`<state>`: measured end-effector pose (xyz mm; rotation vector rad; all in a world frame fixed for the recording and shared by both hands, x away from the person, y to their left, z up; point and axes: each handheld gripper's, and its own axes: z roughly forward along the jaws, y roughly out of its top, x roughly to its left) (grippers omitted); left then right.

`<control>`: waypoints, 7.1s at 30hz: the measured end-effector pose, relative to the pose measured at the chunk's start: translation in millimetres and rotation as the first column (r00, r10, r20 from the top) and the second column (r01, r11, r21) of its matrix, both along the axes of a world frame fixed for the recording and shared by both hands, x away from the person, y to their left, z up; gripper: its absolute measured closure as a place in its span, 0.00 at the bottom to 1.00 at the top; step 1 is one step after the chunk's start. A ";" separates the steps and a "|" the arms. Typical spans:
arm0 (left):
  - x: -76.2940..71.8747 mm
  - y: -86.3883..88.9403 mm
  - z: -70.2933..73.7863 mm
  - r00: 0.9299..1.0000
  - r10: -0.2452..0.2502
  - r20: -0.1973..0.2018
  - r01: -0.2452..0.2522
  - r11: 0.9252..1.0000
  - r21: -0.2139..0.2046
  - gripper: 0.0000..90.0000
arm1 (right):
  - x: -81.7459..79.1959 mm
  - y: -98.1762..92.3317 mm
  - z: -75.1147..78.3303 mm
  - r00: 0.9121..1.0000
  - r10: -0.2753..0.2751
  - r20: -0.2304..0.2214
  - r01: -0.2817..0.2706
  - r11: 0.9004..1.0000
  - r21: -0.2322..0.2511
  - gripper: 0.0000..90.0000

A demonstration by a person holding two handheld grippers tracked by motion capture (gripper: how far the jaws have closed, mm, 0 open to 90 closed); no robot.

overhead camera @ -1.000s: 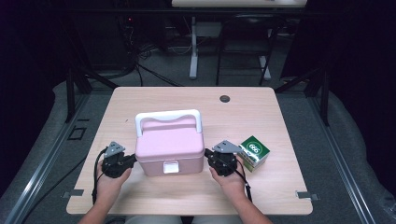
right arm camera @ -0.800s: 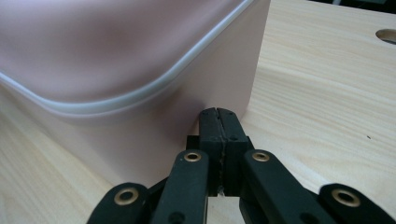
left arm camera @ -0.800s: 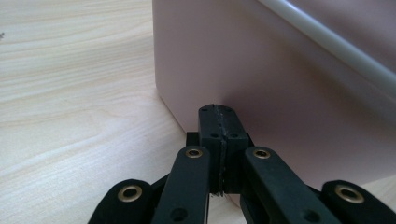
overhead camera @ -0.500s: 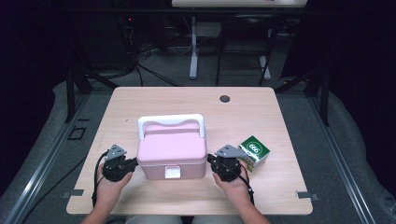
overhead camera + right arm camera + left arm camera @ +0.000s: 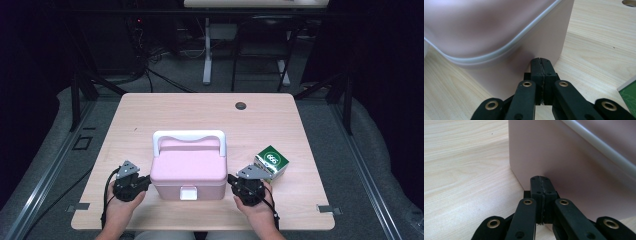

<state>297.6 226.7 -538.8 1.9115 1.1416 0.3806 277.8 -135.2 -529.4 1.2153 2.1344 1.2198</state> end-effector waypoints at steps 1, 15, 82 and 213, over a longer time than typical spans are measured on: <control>-0.4 -0.2 0.1 1.000 0.000 -0.002 0.000 1.000 -0.001 1.00 | -2.1 0.3 -0.3 1.000 -0.007 0.003 0.007 1.000 0.002 1.00; -4.0 -4.4 0.4 1.000 -0.007 -0.005 0.007 1.000 0.003 1.00 | -13.5 0.4 0.6 0.999 -0.053 -0.004 0.053 0.999 -0.001 1.00; 26.5 -23.1 85.3 0.995 -0.035 0.098 0.042 0.997 -0.064 0.61 | 38.1 -5.8 73.6 0.999 0.009 0.041 -0.014 0.991 0.131 0.62; 10.7 -26.6 125.0 0.987 -0.038 0.156 0.048 0.997 -0.060 0.98 | -26.5 -3.8 51.5 0.993 0.033 0.116 -0.044 0.995 0.090 0.97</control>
